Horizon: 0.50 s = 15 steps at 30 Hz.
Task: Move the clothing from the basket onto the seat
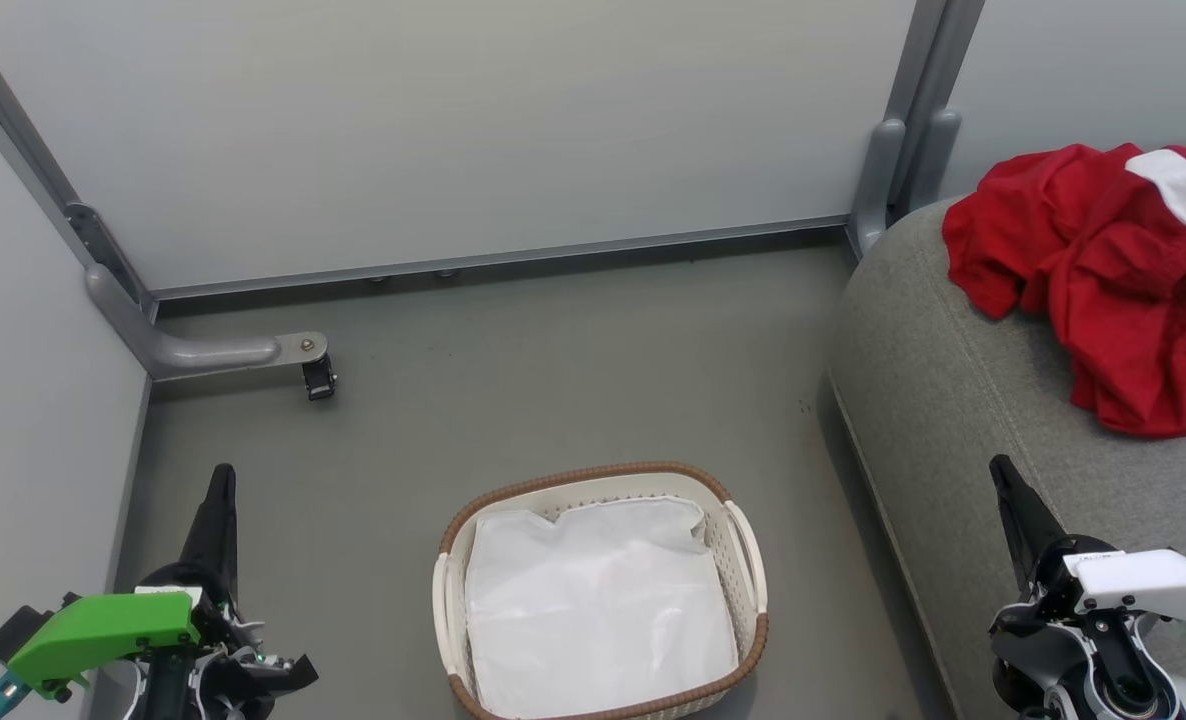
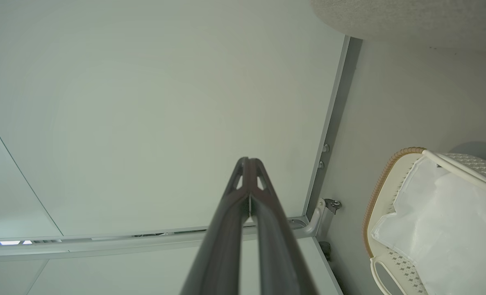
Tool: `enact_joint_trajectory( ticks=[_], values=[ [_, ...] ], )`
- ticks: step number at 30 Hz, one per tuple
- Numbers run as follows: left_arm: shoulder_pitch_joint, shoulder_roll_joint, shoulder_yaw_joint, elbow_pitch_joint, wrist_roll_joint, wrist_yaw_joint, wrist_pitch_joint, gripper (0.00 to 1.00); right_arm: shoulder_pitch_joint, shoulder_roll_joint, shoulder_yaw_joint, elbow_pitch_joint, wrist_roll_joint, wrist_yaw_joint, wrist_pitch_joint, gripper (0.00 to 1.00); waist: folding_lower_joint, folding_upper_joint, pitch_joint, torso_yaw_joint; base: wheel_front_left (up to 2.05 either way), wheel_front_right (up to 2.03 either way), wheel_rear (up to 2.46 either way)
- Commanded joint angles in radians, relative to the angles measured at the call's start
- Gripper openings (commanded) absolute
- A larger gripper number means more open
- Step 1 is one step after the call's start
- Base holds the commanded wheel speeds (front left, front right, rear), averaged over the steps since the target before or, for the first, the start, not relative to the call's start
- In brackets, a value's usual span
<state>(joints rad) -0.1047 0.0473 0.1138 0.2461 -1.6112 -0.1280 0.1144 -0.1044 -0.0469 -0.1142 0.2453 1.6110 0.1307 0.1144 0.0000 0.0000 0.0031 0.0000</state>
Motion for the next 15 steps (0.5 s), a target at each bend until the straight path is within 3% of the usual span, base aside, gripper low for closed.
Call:
enact_joint_trajectory(
  ticks=[1,15],
  values=[
    [-0.010,0.005,0.002,-0.002,-0.003,-0.006,0.003,0.00,-0.007,-0.006,-0.002,-0.003,0.004,0.000,0.003,0.00,0.0000,0.0000,0.000,0.000,0.00,0.00,0.00],
    [-0.010,0.005,0.002,-0.002,-0.003,-0.006,0.003,0.00,-0.007,-0.006,-0.002,-0.003,0.004,0.000,0.003,0.00,0.0000,0.0000,0.000,0.000,0.00,0.00,0.00]
  ],
)
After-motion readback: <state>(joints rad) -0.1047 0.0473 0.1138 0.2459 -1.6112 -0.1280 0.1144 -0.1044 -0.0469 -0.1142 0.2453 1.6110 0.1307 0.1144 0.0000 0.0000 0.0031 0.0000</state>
